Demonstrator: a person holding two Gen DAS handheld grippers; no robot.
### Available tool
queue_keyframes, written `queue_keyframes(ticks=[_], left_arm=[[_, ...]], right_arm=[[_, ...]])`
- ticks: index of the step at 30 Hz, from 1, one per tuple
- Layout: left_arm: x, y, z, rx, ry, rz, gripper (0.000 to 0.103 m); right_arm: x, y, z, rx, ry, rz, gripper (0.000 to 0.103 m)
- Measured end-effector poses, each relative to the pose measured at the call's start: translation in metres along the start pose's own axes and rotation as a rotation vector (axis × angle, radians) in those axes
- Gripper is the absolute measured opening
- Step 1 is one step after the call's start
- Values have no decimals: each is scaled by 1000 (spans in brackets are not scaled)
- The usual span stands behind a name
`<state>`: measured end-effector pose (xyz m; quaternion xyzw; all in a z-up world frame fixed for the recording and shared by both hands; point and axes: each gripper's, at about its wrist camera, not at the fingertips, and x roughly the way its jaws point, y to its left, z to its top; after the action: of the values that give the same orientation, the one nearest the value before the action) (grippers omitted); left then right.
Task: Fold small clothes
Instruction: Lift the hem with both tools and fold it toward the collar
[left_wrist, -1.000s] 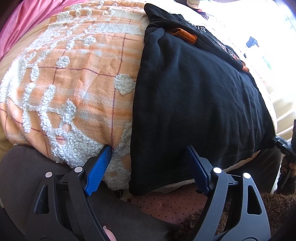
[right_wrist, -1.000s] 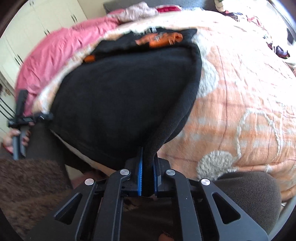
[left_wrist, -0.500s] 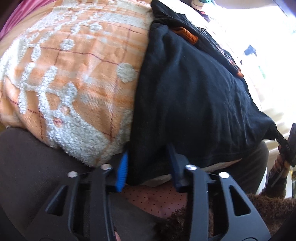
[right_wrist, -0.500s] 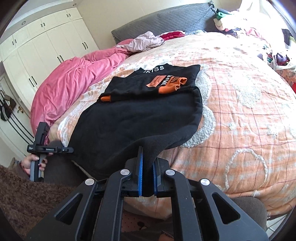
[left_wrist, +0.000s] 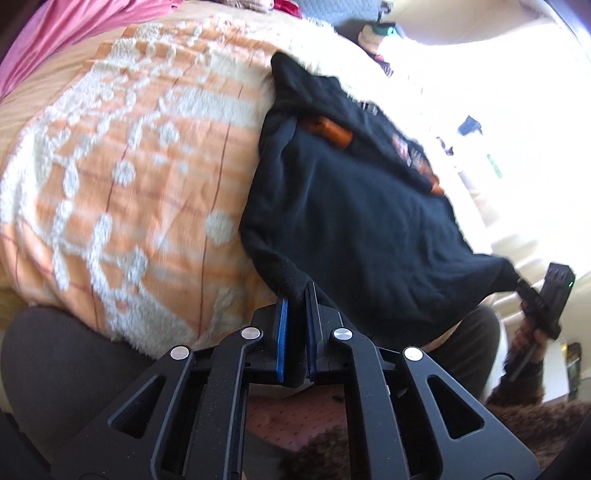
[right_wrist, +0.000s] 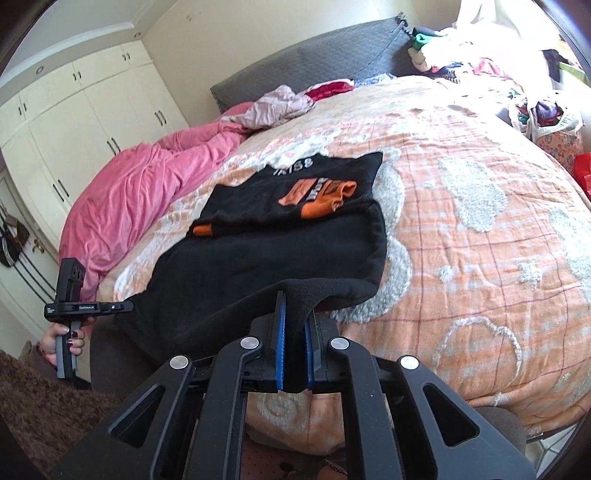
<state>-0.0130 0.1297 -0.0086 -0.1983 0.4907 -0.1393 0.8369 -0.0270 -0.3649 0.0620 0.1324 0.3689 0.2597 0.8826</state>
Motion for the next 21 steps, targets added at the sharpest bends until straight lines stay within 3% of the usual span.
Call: queue_keyframes(ticks=[7, 21], left_arm=[[-17, -2, 30, -29, -121, -62, 2], [-34, -4, 86, -45, -276, -87, 2]], right_arm=[[-5, -1, 20, 2, -66, 3, 7], [9, -5, 74, -14, -152, -38, 7]])
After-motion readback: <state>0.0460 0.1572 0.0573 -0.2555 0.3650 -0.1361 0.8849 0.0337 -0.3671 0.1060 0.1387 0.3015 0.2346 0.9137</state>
